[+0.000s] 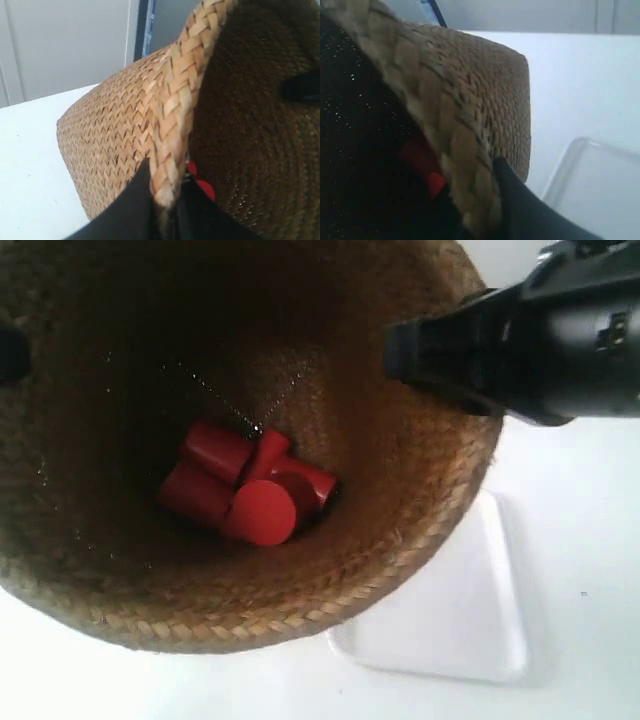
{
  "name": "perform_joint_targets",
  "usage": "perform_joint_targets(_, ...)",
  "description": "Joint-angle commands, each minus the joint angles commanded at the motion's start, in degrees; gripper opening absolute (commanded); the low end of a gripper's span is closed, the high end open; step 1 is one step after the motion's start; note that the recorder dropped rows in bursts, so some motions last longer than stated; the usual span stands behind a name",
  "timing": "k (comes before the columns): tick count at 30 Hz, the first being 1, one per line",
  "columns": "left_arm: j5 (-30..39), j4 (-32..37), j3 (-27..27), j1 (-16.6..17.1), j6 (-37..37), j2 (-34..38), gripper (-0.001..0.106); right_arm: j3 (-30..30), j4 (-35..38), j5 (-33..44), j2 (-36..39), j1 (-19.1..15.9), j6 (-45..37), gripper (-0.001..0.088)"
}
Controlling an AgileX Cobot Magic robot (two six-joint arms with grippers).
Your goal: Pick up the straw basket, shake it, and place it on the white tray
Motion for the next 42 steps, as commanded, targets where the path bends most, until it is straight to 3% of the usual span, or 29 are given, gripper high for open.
perform_joint_targets(4,10.89,1.39,-4.72,0.00,-0.11,-3.57,0.000,-4.60,2.35,13.95,-3.74,3.24,-0.29,0.0000)
perform_joint_targets(7,7.21,1.28,-5.92,0.00,-1.17,-8.33,0.000,-3.42,0.68,7.53,-8.70,6.04,1.38,0.0000)
perform_joint_targets(9,1.02,2.16,-3.83,0.00,0.51,-8.62,0.000,-0.55,-11.72,2.85,-7.05,5.29,7.50,0.0000)
perform_joint_targets(11,-5.76,2.25,-0.41,0.00,1.23,-5.86,0.000,1.21,-27.75,5.91,-0.83,2.59,24.33,0.0000)
perform_joint_targets(12,-5.88,2.46,-0.05,0.00,0.95,-4.39,0.000,0.69,-28.34,8.87,1.51,2.14,27.10,0.0000)
perform_joint_targets(14,1.26,2.58,-3.02,0.00,-0.73,-4.81,0.000,-2.79,-20.26,13.41,0.80,3.35,19.22,0.0000)
perform_joint_targets(16,7.76,2.47,-7.40,0.00,-0.52,-7.30,0.000,-5.49,-13.80,12.23,-3.25,5.89,11.02,0.0000)
perform_joint_targets(17,8.46,2.34,-8.74,0.00,-0.78,-8.31,0.000,-5.93,-12.65,10.64,-5.35,7.04,10.67,0.0000)
perform_joint_targets(19,6.25,3.37,-8.78,0.00,0.30,-9.45,0.000,-4.58,-16.82,7.38,-7.06,7.68,13.41,0.0000)
perform_joint_targets(22,-2.15,4.09,-2.21,0.00,-0.01,-5.78,0.000,0.79,-31.00,7.78,0.72,6.16,27.76,0.0000)
perform_joint_targets(23,-2.18,3.54,-1.13,0.00,-0.43,-4.29,0.000,0.99,-30.57,10.70,2.87,5.86,29.85,0.0000)
perform_joint_targets(25,4.76,3.15,-3.48,0.00,-1.43,-4.57,0.000,-1.74,-21.41,15.03,1.86,7.25,23.82,0.0000)
perform_joint_targets(27,9.19,3.15,-7.12,0.00,-0.31,-7.24,0.000,-3.62,-13.80,13.96,-3.26,9.57,15.34,0.0000)
perform_joint_targets(28,9.06,3.10,-8.56,0.00,-0.31,-8.46,0.000,-3.75,-13.60,11.68,-5.17,10.43,14.86,0.0000)
perform_joint_targets(30,5.96,3.64,-7.96,0.00,1.29,-9.42,0.000,-1.66,-21.91,7.79,-7.43,10.83,17.60,0.0000)
perform_joint_targets(33,-1.11,3.39,-1.74,0.00,2.43,-6.04,0.000,2.07,-41.25,11.38,-1.27,8.69,35.75,0.0000)
perform_joint_targets(34,-1.02,2.74,-1.43,0.00,1.70,-5.13,0.000,0.81,-40.06,14.84,-0.66,8.54,36.22,0.0000)
perform_joint_targets(36,4.87,0.89,-4.56,0.00,1.50,-6.56,0.000,-3.46,-28.41,19.30,-3.22,10.22,25.49,0.0000)
perform_joint_targets(38,8.72,-1.19,-8.58,0.00,2.92,-8.85,0.000,-5.89,-20.85,18.69,-8.52,12.08,17.99,0.0000)
perform_joint_targets(40,7.62,-1.32,-9.89,0.00,3.08,-9.79,0.000,-5.27,-20.91,16.08,-11.58,13.00,19.30,0.0000)
perform_joint_targets(42,5.03,-1.81,-7.48,0.00,4.26,-8.48,0.000,-1.52,-31.01,17.09,-11.27,13.10,25.56,0.0000)
